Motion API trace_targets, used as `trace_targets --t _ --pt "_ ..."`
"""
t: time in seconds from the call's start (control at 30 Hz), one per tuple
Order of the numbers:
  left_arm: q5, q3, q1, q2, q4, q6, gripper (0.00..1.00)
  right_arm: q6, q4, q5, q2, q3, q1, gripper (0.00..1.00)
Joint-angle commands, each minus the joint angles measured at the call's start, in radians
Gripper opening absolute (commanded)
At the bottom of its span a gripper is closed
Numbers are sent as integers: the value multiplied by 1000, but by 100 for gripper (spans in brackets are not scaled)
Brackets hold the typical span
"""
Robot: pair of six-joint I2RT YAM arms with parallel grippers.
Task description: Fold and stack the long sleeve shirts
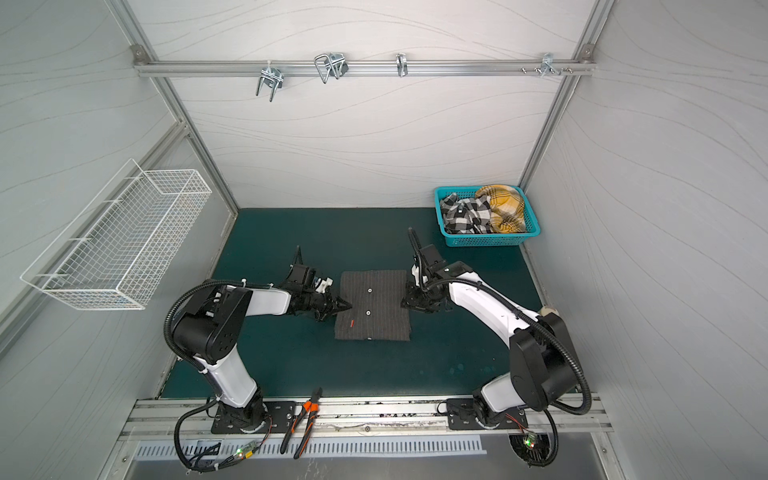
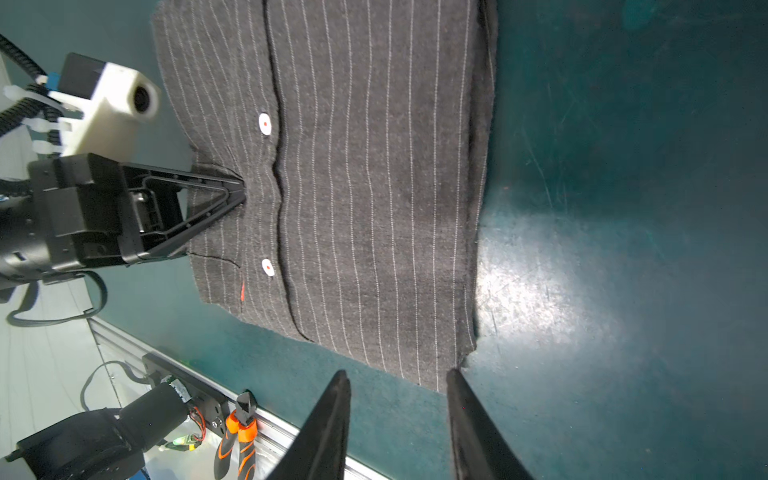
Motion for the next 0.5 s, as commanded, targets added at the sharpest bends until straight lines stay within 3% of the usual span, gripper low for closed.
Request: trace_targets --t 0.0,0.47 --pt "-89 -13 -6 -1 -112 11 0 -10 10 -6 35 1 2 39" --pt "-104 0 -6 -19 -152 27 0 27 67 -67 134 36 23 39"
